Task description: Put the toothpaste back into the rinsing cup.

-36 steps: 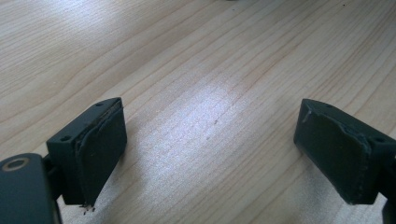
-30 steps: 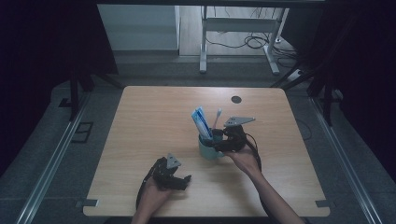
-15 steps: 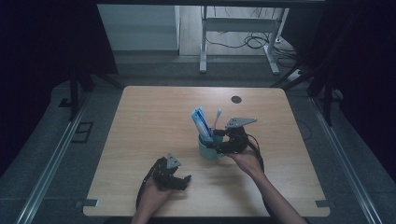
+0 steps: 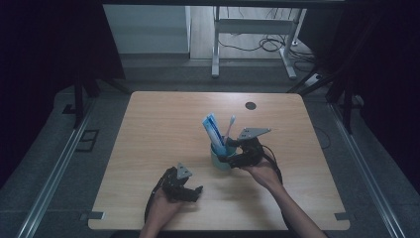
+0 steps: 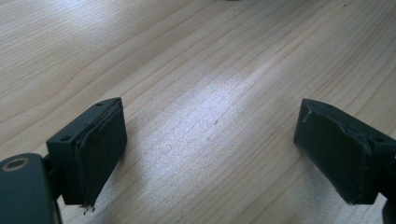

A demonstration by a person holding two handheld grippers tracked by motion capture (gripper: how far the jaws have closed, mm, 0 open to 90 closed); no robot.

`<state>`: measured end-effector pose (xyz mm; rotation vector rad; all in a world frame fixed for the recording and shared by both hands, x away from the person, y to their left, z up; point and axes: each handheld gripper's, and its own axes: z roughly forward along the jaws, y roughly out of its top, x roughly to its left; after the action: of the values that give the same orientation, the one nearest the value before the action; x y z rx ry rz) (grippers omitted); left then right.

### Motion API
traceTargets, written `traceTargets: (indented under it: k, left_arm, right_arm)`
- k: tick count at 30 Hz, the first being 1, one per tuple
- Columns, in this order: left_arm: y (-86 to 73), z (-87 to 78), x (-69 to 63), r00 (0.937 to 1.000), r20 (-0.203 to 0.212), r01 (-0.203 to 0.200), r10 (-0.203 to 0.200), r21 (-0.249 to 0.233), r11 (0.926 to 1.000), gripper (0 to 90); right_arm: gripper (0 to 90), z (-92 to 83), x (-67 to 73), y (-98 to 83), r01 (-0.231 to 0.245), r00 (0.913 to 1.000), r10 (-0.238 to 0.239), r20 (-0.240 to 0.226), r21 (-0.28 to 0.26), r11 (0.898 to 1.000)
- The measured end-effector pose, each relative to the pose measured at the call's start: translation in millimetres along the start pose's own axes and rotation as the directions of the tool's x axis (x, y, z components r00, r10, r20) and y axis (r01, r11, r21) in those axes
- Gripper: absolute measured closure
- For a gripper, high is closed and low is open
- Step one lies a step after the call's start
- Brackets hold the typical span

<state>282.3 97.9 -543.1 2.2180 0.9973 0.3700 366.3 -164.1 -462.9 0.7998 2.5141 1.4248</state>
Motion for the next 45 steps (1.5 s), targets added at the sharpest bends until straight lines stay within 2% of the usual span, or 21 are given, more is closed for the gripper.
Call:
traceTargets:
  k: [8, 16, 35, 45]
  left_arm:
    - [0.0, 0.0, 0.0, 1.0, 0.0, 0.001, -0.001, 0.0, 1.0, 9.5]
    - [0.0, 0.0, 0.0, 1.0, 0.0, 0.001, -0.001, -0.001, 1.0, 9.5]
    - [0.0, 0.1, -0.2, 1.0, -0.001, 0.003, -0.003, -0.002, 1.0, 9.5]
    - [0.0, 0.1, -0.2, 1.0, -0.001, 0.003, -0.003, -0.002, 1.0, 9.5]
  right_arm:
    - [24.5, -7.0, -1.9, -1.3, -0.004, 1.0, 0.004, -0.001, -0.017, 1.0]
    - [23.2, -18.4, -3.5, -4.8, 0.019, 0.9997, -0.019, 0.012, -0.026, 0.999]
    - [17.6, -39.9, -3.9, -12.1, 0.04, 0.9975, -0.039, 0.058, -0.015, 0.999]
    - [15.2, -46.0, -4.2, -17.1, 0.056, 0.9953, -0.057, 0.078, 0.012, 0.998]
